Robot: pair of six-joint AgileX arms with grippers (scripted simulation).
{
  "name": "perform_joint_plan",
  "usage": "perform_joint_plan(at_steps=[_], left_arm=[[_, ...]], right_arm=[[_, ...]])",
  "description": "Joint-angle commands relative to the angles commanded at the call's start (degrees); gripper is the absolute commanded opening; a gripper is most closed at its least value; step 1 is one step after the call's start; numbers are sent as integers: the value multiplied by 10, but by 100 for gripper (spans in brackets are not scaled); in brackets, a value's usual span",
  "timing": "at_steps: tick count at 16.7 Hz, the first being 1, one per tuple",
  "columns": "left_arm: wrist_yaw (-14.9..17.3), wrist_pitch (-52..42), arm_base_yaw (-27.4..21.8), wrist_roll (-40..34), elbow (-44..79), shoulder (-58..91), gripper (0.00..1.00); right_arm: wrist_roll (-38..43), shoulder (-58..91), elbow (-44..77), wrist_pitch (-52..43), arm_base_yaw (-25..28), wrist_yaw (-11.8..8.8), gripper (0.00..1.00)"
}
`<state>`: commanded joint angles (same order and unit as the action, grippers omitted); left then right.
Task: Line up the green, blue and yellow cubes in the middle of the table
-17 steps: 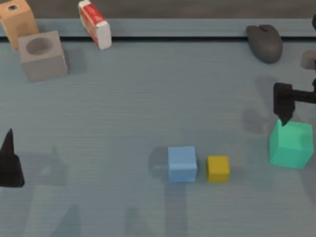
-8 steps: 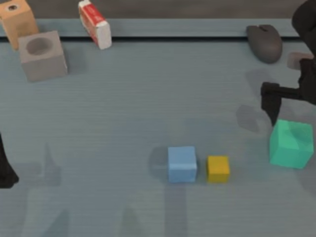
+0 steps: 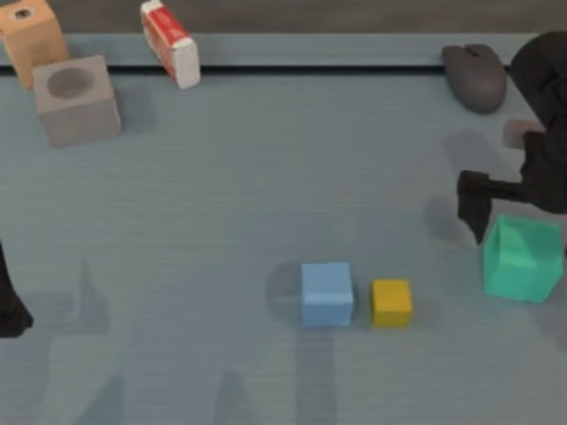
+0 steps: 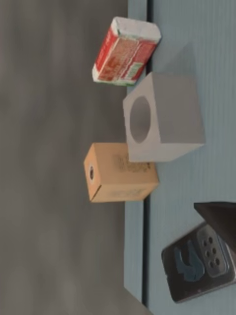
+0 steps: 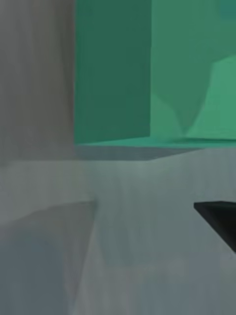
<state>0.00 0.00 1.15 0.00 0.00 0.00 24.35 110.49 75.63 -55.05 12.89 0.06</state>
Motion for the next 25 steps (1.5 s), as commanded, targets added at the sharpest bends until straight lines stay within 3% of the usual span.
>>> perform_joint_plan(at_steps=[4,9,22,25], left_arm=[[0,0,0,0,0,0,100],[0,0,0,0,0,0,100],[0,0,0,0,0,0,100],[0,0,0,0,0,0,100]], right_arm=[[2,33,-55,89,1,0,100],[2,39,-64,103,1,0,100],[2,39,-64,103,1,0,2],[2,39,-64,103,1,0,0]])
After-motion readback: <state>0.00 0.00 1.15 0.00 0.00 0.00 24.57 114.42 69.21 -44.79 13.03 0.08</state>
